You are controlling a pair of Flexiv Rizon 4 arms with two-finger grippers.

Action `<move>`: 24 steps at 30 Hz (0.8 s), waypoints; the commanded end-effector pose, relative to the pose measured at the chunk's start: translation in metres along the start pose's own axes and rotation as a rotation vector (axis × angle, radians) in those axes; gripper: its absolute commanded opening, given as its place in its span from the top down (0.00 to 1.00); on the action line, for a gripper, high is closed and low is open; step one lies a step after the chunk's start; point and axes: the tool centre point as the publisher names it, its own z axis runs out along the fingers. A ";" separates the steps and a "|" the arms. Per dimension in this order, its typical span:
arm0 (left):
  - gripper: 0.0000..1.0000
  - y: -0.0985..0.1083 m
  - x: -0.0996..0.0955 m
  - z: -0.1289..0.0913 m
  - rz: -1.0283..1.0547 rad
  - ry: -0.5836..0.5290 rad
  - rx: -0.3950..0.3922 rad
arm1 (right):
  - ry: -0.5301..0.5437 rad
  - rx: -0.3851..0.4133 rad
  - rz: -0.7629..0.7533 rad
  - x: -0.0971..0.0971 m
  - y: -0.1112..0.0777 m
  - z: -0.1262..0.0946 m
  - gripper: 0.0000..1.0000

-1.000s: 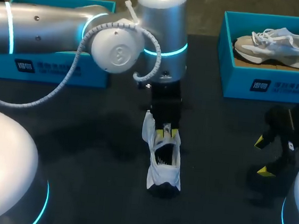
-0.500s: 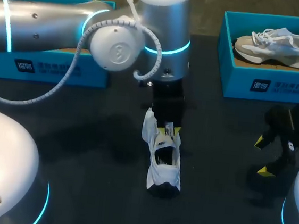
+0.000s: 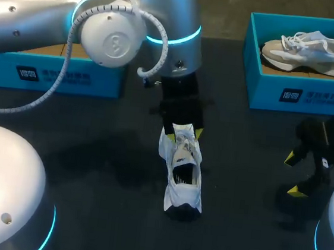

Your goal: Take the shoe out of the shoebox, open the shoe tongue, remove and reinsert the insole, then place the shoe into the shoebox

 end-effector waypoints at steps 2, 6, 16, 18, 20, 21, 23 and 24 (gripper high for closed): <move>0.00 -0.006 0.009 -0.013 -0.140 0.022 0.024 | -0.003 0.003 0.001 0.001 0.000 0.001 0.00; 0.00 -0.006 0.009 -0.013 -0.140 0.022 0.024 | -0.003 0.003 0.001 0.001 0.000 0.001 0.00; 0.00 -0.006 0.009 -0.013 -0.140 0.022 0.024 | -0.003 0.003 0.001 0.001 0.000 0.001 0.00; 0.00 -0.006 0.009 -0.013 -0.140 0.022 0.024 | -0.003 0.003 0.001 0.001 0.000 0.001 0.00; 0.00 -0.016 0.012 -0.014 -0.208 -0.030 0.023 | -0.003 0.003 0.001 0.001 0.000 0.001 0.00; 0.00 -0.019 0.013 -0.015 -0.276 -0.041 0.018 | -0.003 0.003 0.001 0.001 0.000 0.001 0.00; 0.00 -0.025 0.014 -0.016 -0.387 -0.062 -0.006 | -0.003 0.003 0.001 0.001 0.000 0.001 0.00; 0.00 -0.030 0.017 -0.017 -0.462 -0.069 -0.014 | -0.003 0.003 0.001 0.001 0.000 0.001 0.00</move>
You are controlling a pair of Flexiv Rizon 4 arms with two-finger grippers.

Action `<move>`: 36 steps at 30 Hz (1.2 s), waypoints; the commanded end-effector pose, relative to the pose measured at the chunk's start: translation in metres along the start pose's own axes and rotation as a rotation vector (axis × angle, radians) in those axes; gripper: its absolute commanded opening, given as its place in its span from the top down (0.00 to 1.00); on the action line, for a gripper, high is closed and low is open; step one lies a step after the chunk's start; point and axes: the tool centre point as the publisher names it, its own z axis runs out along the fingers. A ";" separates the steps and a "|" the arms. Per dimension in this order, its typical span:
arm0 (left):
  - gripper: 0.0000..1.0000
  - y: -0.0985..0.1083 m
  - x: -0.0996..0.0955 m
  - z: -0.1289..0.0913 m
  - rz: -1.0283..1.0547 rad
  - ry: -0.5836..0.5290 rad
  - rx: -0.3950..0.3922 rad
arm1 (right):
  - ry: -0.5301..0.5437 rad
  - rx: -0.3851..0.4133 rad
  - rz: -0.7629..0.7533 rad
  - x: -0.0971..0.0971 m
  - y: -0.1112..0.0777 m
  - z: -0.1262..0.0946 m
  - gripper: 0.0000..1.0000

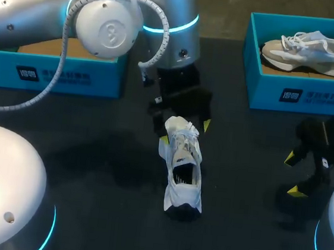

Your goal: Take the shoe out of the shoebox, open the shoe tongue, remove and reinsert the insole, then place the shoe into the shoebox

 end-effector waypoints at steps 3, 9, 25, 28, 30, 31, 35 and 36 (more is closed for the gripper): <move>0.00 -0.024 0.026 0.000 -0.371 -0.099 -0.053 | -0.003 0.003 0.001 0.001 0.000 0.001 0.00; 0.00 -0.037 0.038 -0.002 -0.805 -0.182 -0.102 | -0.003 0.003 0.001 0.001 0.000 0.001 0.00; 0.00 -0.037 0.039 -0.005 -0.860 -0.238 -0.245 | -0.003 0.003 0.001 0.001 0.000 0.001 0.00; 0.00 -0.046 0.040 0.000 -0.938 -0.245 -0.235 | -0.003 0.003 0.001 0.001 0.000 0.001 0.00; 0.00 -0.051 0.042 0.001 -0.972 -0.251 -0.233 | -0.003 0.003 0.001 0.001 0.000 0.001 0.00; 0.00 -0.053 0.043 0.001 -0.992 -0.250 -0.228 | -0.003 0.003 0.001 0.001 0.000 0.001 0.00; 0.00 -0.059 0.048 0.004 -1.051 -0.264 -0.231 | -0.003 0.003 0.001 0.001 0.000 0.001 0.00; 0.00 -0.060 0.050 0.005 -1.047 -0.265 -0.232 | -0.003 0.003 0.001 0.001 0.000 0.001 0.00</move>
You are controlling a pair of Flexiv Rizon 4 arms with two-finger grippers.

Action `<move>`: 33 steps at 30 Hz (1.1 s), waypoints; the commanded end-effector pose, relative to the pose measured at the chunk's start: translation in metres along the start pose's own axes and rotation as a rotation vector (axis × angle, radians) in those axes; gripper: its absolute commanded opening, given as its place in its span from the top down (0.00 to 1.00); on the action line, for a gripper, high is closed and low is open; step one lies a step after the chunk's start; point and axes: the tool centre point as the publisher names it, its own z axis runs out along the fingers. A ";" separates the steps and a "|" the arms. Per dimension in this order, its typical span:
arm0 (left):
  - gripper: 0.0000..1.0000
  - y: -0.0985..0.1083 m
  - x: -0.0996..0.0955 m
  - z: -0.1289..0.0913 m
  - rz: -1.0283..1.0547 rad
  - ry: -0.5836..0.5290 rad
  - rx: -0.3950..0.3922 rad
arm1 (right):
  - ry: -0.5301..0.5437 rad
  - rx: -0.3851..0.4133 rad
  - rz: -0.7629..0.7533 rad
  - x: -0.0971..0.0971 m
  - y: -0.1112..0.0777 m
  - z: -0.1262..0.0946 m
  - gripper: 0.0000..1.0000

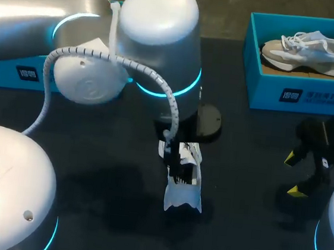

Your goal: Take the shoe out of the shoebox, open the shoe tongue, remove and reinsert the insole, then place the shoe into the shoebox

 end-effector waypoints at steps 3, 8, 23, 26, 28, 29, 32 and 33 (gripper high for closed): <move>0.00 0.001 0.012 0.005 -0.010 -0.020 -0.001 | -0.003 0.003 0.001 0.001 0.000 0.001 0.00; 0.00 -0.002 0.017 0.012 -0.040 0.023 0.037 | -0.003 0.003 0.001 0.001 0.000 0.001 0.00; 0.00 -0.009 0.033 0.032 -0.051 0.072 0.019 | -0.003 0.003 0.001 0.001 0.000 0.001 0.00; 0.00 -0.008 0.034 0.034 -0.054 0.078 0.023 | -0.003 0.003 0.001 0.001 0.000 0.001 0.00; 0.00 -0.007 0.034 0.035 -0.056 0.081 0.026 | -0.003 0.003 0.001 0.001 0.000 0.001 0.00; 0.00 -0.006 0.034 0.035 -0.057 0.082 0.026 | -0.003 0.003 0.001 0.001 0.000 0.001 0.00; 0.00 -0.004 0.034 0.036 -0.059 0.086 0.031 | -0.003 0.003 0.001 0.001 0.000 0.001 0.00; 0.00 -0.004 0.035 0.037 -0.060 0.087 0.034 | -0.003 0.003 0.001 0.001 0.000 0.001 0.00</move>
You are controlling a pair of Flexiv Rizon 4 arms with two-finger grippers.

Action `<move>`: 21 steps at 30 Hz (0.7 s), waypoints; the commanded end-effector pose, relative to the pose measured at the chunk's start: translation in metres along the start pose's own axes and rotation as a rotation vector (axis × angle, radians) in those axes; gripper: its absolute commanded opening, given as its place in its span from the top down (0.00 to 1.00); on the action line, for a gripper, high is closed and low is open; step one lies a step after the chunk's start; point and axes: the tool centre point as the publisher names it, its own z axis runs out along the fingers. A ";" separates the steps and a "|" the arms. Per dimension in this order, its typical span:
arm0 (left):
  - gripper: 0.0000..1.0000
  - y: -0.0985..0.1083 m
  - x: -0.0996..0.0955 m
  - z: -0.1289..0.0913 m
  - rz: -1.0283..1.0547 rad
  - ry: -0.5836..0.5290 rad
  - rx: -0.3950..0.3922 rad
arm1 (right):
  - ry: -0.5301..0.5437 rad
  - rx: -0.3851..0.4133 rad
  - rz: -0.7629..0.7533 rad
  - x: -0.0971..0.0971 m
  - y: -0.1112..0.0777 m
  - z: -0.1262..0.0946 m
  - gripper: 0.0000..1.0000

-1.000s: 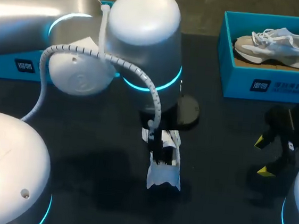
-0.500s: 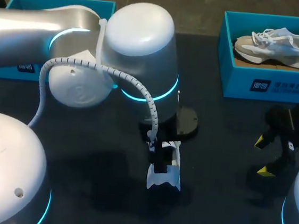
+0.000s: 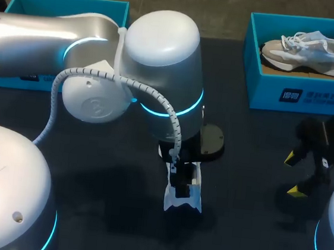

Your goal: Take the shoe out of the shoebox, open the shoe tongue, remove and reinsert the insole, then place the shoe into the shoebox

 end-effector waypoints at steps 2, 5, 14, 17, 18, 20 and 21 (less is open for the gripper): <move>0.00 0.006 0.002 0.004 -0.002 0.008 0.021 | -0.003 0.003 0.001 0.001 0.000 0.001 0.00; 0.00 0.007 0.006 0.006 -0.001 0.011 0.022 | -0.003 0.003 0.001 0.001 0.000 0.001 0.00; 0.00 0.005 0.005 0.028 -0.023 0.066 0.010 | -0.003 0.003 0.001 0.001 0.000 0.001 0.00; 0.00 0.005 0.005 0.032 -0.024 0.081 0.009 | -0.003 0.003 0.001 0.001 0.000 0.001 0.00; 0.00 0.005 0.006 0.034 -0.025 0.089 0.008 | -0.003 0.003 0.001 0.001 0.000 0.001 0.00; 0.00 0.004 0.006 0.036 -0.024 0.096 0.005 | -0.003 0.003 0.001 0.001 0.000 0.001 0.00; 0.00 0.004 0.007 0.037 -0.025 0.101 0.004 | -0.003 0.003 0.001 0.001 0.000 0.001 0.00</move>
